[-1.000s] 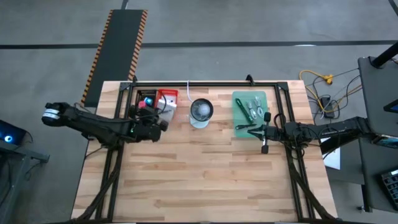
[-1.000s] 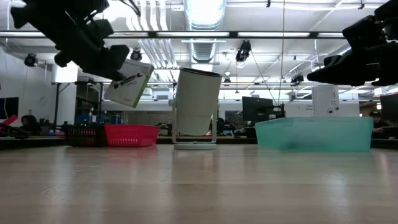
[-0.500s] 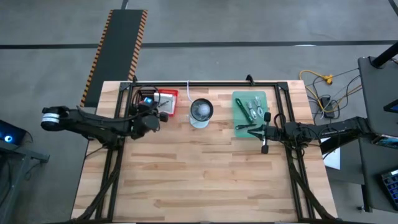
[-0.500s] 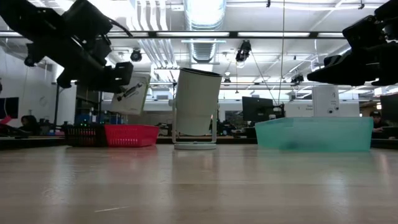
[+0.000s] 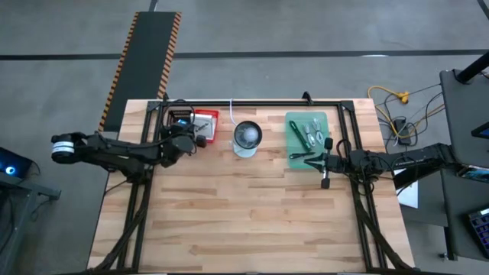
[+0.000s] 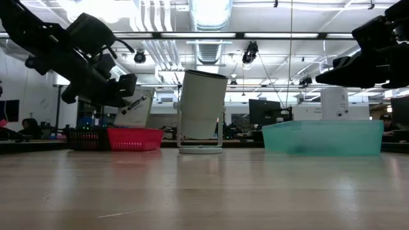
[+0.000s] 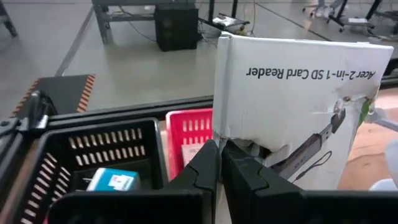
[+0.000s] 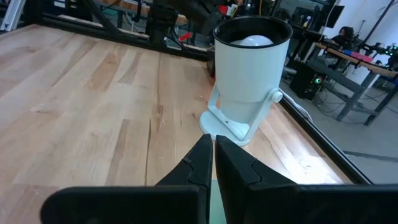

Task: Pick and place items into bin
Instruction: Put the white card reader box into the red bin, then return to Home Position

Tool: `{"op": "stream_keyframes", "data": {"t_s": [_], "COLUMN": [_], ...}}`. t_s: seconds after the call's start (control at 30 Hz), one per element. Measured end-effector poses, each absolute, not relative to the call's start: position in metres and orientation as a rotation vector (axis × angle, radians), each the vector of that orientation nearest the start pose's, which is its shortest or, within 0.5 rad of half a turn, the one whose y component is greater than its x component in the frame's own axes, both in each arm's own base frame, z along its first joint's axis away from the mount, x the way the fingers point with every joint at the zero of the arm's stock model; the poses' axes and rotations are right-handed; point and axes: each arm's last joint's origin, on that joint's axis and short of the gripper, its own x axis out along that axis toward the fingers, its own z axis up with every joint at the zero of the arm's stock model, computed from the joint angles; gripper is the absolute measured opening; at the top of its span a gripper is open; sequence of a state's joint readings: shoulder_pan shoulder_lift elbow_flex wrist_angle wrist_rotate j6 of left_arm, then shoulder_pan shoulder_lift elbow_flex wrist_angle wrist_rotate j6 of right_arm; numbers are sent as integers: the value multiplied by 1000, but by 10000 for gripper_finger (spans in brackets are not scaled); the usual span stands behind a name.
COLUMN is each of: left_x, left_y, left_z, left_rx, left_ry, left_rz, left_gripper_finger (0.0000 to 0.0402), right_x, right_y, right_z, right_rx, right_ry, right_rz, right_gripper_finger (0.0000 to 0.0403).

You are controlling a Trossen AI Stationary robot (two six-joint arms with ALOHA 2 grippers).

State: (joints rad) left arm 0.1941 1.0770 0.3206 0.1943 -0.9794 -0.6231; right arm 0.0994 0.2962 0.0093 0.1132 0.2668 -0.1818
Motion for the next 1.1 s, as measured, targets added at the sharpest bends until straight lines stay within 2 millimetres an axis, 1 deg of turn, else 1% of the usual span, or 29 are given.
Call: {"op": "stream_keyframes", "data": {"t_s": [0.2,0.27,0.57,0.73,0.87,1.0,1.1], "left_x": [181,182,188,188,188,188,188], "left_y": [63,65,70,71,71,71,71], "left_z": [156,153,139,136,139,142,143], "left_rx": [-304,-328,-316,-309,-316,-308,-267], "left_ry": [216,206,242,258,240,236,278], "left_rz": [1278,1293,1320,1325,1324,1317,1294], "left_gripper_finger": [0,0,0,4,38,92,132], "right_x": [114,114,114,114,114,114,114], "right_y": [4,4,4,4,4,4,4], "right_z": [152,152,152,152,152,152,152], "right_rx": [-214,-214,-216,-217,-217,-217,-217], "right_ry": [186,186,186,186,186,186,186], "right_rz": [-151,-151,-151,-151,-151,-151,-151], "right_gripper_finger": [8,8,8,8,8,8,8]}}
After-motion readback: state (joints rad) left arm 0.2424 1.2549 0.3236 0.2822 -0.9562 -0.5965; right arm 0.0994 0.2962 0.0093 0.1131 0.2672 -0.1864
